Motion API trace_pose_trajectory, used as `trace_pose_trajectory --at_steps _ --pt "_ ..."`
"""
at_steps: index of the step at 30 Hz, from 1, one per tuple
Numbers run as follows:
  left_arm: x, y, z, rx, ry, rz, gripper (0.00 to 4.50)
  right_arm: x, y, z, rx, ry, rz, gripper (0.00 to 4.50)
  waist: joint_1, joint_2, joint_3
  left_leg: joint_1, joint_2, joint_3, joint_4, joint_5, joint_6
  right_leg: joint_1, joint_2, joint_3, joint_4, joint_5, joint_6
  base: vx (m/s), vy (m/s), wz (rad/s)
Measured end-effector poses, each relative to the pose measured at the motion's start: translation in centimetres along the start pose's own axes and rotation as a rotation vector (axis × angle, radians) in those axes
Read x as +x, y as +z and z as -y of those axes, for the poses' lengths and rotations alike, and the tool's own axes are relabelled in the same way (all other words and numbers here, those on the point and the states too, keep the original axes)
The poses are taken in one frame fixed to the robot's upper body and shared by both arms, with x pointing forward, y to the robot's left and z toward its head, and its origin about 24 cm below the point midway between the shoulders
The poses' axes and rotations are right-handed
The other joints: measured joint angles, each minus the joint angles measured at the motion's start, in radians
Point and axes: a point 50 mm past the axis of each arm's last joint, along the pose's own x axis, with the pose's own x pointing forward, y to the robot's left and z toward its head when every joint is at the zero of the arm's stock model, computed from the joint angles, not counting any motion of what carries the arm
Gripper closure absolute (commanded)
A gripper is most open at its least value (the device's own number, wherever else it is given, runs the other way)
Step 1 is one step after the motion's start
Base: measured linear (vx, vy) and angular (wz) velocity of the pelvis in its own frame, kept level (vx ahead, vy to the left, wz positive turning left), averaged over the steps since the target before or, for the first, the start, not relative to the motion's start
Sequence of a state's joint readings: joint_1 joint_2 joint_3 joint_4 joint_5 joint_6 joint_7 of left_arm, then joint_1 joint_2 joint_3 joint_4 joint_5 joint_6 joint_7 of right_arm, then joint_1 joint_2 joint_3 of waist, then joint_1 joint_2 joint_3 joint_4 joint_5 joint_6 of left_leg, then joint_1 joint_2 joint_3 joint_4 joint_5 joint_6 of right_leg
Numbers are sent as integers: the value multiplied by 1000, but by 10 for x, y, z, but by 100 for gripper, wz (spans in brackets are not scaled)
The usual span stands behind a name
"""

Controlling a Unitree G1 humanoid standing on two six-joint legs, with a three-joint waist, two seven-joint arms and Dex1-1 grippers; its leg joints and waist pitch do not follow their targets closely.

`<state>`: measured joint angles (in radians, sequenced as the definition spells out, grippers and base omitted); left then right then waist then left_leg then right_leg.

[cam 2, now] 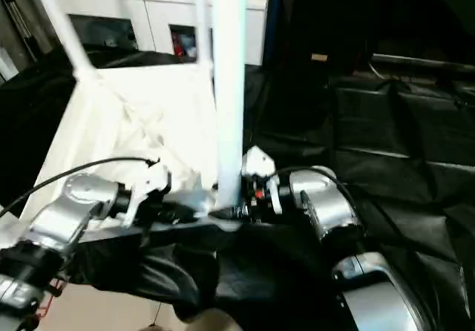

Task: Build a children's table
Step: Rotate leg to tighten

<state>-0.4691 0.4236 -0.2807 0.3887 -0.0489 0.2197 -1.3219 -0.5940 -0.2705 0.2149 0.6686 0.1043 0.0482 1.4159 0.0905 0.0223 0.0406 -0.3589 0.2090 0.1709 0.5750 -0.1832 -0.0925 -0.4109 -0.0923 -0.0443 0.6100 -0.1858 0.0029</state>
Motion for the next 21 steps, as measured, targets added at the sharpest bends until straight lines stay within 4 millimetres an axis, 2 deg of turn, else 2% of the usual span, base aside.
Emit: trace_pose_trajectory --at_steps 4,14,18,21 --pt "-3 -1 4 -2 -35 0 450 0 1 -4 -5 44 -11 208 0 -1 1 -1 0 0 0 0 0 -1 0 -1 0 0 0 0 0 0" --pt "-1 -3 4 -11 -12 13 450 2 1 -8 -20 11 15 237 2 -1 1 0 0 0 0 0 0 0 0 0 1 0 0 0 0 0" --pt "9 -1 -8 -33 140 36 450 4 -4 6 27 -240 64 241 -6 -2 1 8 -1 0 0 0 0 7 0 2 1 0 1 0 0 0" --pt "19 4 -17 -55 263 47 450 9 -4 21 74 -462 95 245 -32 -2 1 10 -1 -2 0 0 0 8 0 3 0 -4 7 0 0 0"
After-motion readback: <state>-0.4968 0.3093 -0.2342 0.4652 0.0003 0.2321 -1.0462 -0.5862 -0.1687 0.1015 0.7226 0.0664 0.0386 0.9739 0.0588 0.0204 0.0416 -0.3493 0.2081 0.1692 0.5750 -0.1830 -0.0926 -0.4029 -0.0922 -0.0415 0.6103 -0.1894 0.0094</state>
